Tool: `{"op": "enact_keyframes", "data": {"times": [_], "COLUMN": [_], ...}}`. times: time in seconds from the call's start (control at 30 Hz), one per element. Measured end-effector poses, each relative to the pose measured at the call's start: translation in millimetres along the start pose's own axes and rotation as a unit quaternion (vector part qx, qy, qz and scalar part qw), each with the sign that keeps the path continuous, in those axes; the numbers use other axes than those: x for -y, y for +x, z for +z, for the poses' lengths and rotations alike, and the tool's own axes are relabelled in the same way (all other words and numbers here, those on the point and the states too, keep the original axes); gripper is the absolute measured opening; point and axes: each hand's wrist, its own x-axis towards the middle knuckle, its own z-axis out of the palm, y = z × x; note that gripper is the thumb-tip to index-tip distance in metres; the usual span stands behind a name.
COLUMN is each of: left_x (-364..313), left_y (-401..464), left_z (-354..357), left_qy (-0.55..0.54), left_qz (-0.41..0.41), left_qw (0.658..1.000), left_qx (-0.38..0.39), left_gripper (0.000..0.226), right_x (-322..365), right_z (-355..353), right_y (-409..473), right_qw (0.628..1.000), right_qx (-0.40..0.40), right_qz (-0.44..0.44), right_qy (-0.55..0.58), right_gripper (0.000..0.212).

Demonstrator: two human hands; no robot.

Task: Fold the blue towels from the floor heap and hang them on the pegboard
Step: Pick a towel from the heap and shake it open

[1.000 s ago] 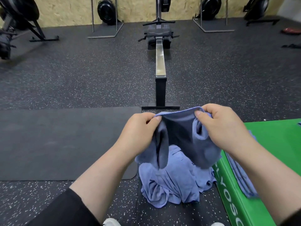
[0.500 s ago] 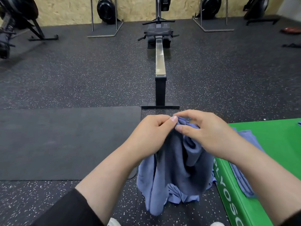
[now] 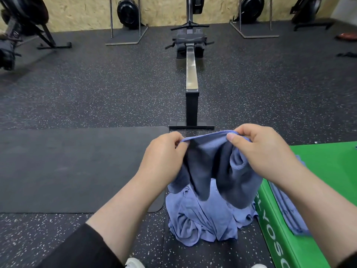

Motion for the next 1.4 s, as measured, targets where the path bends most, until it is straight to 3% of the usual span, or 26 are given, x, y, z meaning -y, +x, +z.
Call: {"op": "enact_keyframes", "data": {"times": [0.2, 0.3, 0.37, 0.6, 0.7, 0.8, 1.0, 1.07, 1.2, 1.3, 1.4], "left_x": [-11.5, -17.5, -22.0, -24.8, -22.2, -16.4, -2.2, 0.9, -2.9, -7.5, -12.6], "left_y": [-1.2, -3.6, -5.7, -9.3, -7.1, -4.5, -3.3, -1.1, 0.5, -0.9, -2.5], "left_z": [-1.7, 2.6, 4.8, 9.9, 5.9, 2.1, -3.9, -6.7, -8.2, -9.0, -6.8], "left_qy": [-0.155, -0.192, -0.204, -0.217, -0.237, -0.186, 0.057, 0.034, -0.116, -0.183, -0.194], "left_qz": [-0.011, -0.017, -0.013, -0.004, -0.016, -0.024, -0.05, -0.047, -0.027, -0.009, 0.018], "left_qw": [0.987, 0.979, 0.975, 0.972, 0.967, 0.978, 0.996, 0.998, 0.993, 0.983, 0.98], "left_qx": [0.031, 0.071, 0.087, 0.088, 0.088, 0.095, 0.036, 0.01, 0.014, 0.013, 0.037], "left_gripper": [0.036, 0.041, 0.042, 0.051, 0.034, 0.012, 0.011, 0.011, 0.018, 0.015, 0.01], "right_x": [-4.5, 1.9, 8.9, 10.2, 8.2, 5.7, 1.6, -0.2, -4.0, -3.5, -0.5], "right_z": [2.4, 5.1, 7.9, 18.1, 17.2, 14.2, 7.8, 5.9, 3.5, 3.0, 3.9], "right_y": [-0.6, -3.9, -6.7, -7.9, -6.0, -3.0, -1.1, 0.0, 1.9, 1.2, -1.4], "right_qw": [0.995, 0.991, 0.99, 0.99, 0.993, 0.997, 0.999, 0.999, 1.0, 1.0, 0.998], "right_qx": [0.079, 0.122, 0.123, 0.108, 0.082, 0.033, -0.01, -0.016, 0.006, 0.015, 0.047], "right_qz": [0.006, -0.038, -0.061, -0.091, -0.084, -0.068, -0.031, -0.017, 0.003, -0.005, -0.034], "right_qy": [-0.058, -0.045, -0.021, -0.016, -0.005, -0.009, -0.019, -0.021, -0.025, -0.016, 0.02], "right_gripper": [0.013, 0.028, 0.031, 0.007, 0.015, 0.02, 0.021, 0.023, 0.022, 0.009, 0.024]}}
